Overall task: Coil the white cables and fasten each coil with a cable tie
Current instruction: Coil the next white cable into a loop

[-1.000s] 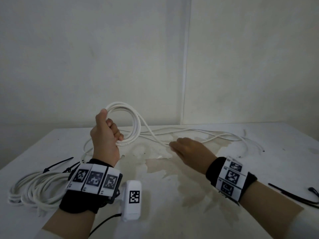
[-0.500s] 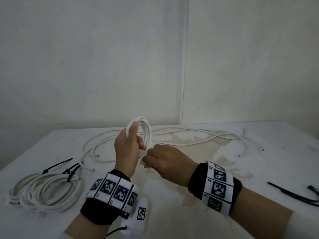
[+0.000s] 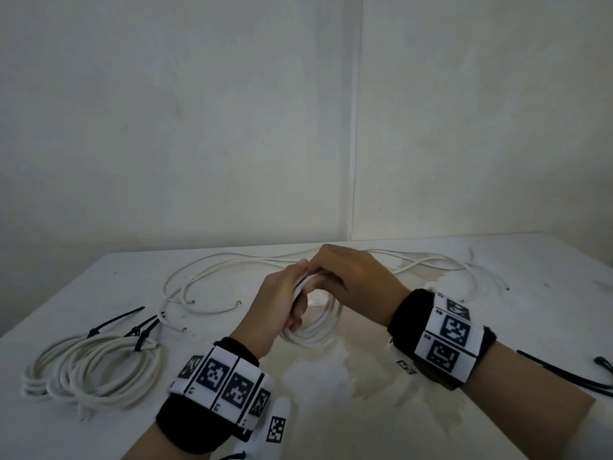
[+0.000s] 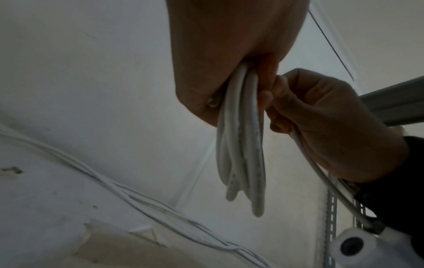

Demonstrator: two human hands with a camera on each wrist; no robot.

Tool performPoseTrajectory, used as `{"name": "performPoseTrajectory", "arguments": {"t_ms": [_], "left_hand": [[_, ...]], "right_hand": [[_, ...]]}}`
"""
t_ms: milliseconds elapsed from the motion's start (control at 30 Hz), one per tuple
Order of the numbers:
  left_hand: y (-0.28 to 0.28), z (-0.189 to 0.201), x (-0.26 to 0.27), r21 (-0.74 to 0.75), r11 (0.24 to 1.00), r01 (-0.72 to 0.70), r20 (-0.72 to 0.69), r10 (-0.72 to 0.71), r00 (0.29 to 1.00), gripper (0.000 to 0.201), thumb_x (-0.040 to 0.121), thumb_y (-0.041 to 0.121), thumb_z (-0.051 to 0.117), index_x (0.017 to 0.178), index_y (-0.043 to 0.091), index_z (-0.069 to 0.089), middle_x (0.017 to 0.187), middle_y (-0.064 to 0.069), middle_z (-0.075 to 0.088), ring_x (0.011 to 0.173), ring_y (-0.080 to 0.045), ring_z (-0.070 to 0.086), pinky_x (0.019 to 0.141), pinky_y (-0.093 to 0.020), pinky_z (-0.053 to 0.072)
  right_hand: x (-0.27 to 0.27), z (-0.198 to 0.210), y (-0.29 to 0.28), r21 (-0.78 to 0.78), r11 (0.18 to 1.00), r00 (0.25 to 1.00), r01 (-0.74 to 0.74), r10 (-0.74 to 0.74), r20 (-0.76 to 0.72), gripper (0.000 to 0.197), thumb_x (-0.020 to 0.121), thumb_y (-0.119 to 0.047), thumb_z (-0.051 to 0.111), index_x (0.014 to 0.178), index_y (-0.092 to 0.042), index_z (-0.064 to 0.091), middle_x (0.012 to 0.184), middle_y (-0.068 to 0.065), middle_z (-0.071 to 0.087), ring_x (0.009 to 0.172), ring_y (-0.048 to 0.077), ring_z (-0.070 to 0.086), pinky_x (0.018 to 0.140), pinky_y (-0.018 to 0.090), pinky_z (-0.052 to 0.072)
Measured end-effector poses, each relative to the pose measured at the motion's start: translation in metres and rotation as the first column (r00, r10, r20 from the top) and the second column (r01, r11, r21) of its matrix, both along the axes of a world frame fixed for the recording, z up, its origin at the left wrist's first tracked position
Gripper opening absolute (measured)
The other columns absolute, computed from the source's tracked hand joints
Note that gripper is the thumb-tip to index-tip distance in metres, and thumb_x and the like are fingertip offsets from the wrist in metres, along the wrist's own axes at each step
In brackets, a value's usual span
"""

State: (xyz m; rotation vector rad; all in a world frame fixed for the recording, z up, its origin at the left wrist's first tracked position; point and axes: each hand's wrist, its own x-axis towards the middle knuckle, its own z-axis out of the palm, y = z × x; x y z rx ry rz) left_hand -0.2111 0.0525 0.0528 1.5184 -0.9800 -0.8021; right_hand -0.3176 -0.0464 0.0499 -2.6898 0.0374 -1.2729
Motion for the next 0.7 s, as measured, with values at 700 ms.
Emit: {"name": "performPoseTrajectory", "arguments": {"t_ms": [700], "left_hand": [[0.012, 0.005, 0.000, -0.020, 0.988, 0.153, -0.328, -0.151, 0.933, 0.049, 0.091, 0.037, 0.041, 0.047, 0.016, 0.035, 0.031, 0.005, 0.022, 0.024, -0.006, 0.017, 0.031, -0.015, 0.022]], "right_hand": [[-0.016, -0.009, -0.030, -0.145, 0.949, 0.942, 0.279, -0.240, 0.236, 0.025, 0.095, -0.028, 0.044, 0.095, -0.016, 0.065, 0.084, -0.002, 0.040, 0.070, 0.013, 0.033, 0.065, 0.023, 0.026]]}}
